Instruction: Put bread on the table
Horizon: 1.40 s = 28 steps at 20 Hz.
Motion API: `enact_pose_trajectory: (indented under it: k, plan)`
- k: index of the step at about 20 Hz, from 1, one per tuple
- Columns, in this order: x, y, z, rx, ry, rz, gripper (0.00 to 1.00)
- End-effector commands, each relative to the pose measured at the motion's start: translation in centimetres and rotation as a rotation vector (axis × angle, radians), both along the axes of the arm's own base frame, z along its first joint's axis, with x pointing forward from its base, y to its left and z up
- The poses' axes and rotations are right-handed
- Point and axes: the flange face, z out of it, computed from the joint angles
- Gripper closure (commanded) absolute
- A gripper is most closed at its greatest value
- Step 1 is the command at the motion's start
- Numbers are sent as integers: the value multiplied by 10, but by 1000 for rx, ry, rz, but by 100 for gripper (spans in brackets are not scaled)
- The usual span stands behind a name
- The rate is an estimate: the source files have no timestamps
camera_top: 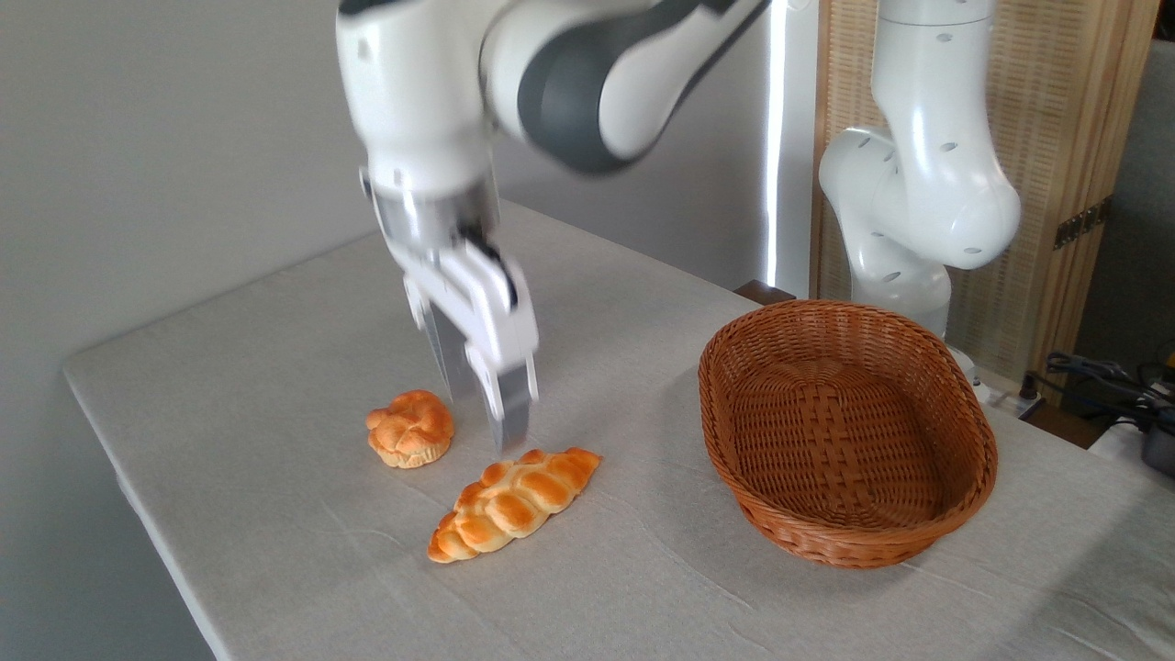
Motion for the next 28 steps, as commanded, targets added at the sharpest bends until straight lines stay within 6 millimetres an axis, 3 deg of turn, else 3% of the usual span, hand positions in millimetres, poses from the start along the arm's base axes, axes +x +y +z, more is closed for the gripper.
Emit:
enact_pose_trajectory:
  k: [1,3,5,12,28]
  plan:
    - [-18,-10,80,12,-36,2,0]
    - [-18,-10,122,12,-30,33,0]
    - [-17,-9,138,10,-26,35,0]
    - [-10,-8,126,39,3,87,0]
    - [-7,-2,123,103,16,85,0]
